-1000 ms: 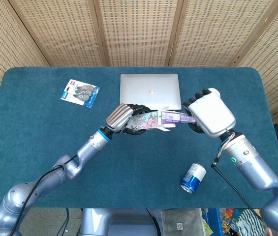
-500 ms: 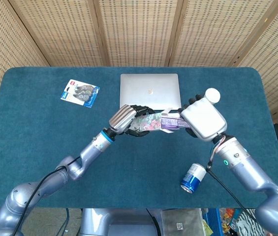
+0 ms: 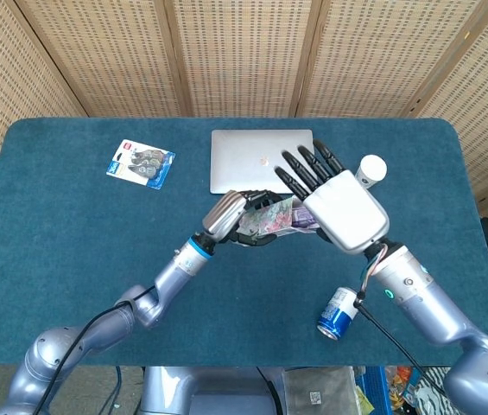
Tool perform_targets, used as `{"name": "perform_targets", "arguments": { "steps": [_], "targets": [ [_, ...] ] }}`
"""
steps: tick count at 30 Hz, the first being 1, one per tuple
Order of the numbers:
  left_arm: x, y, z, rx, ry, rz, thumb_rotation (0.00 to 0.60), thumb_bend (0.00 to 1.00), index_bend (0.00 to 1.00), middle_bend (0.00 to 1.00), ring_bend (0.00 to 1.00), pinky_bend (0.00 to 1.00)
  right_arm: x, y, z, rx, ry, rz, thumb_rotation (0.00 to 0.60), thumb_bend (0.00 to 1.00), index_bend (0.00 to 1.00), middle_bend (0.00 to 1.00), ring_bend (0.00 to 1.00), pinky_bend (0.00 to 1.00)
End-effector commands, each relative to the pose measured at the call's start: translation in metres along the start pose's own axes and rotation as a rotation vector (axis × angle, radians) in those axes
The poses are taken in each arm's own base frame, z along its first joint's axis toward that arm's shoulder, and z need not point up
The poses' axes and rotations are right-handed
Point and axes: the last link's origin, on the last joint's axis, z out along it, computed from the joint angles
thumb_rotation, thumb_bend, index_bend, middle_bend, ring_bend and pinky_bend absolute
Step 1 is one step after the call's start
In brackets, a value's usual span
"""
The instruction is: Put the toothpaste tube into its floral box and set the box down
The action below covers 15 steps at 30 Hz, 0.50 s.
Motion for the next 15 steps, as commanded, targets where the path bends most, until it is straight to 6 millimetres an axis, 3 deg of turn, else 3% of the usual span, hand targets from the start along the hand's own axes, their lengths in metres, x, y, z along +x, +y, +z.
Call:
{"name": "perform_targets", "arguments": {
  "steps": [1,7,15],
  "targets": [
    [-0.001,0.001,0.002,0.008,0.037,-0.061,0.6,0.42,0.57,0.58,0.52,0.53,0.012,0.011,-0.004,-0.034,0.113,-0.009,0.6,0.0,0.0,0.0,0.0,0.0],
    [0.002,0.005,0.005,-0.001,0.073,-0.127,0.6,0.42,0.57,0.58,0.52,0.53,0.02,0.044,-0.015,-0.135,0.155,0.003,0.6,0.0,0.0,0.0,0.0,0.0],
    [0.001,0.012,0.004,0.044,0.116,-0.438,0.6,0.42,0.57,0.56,0.5,0.53,0.008,0.094,-0.034,-0.286,0.139,-0.01,0.6,0.0,0.0,0.0,0.0,0.0]
  ]
}}
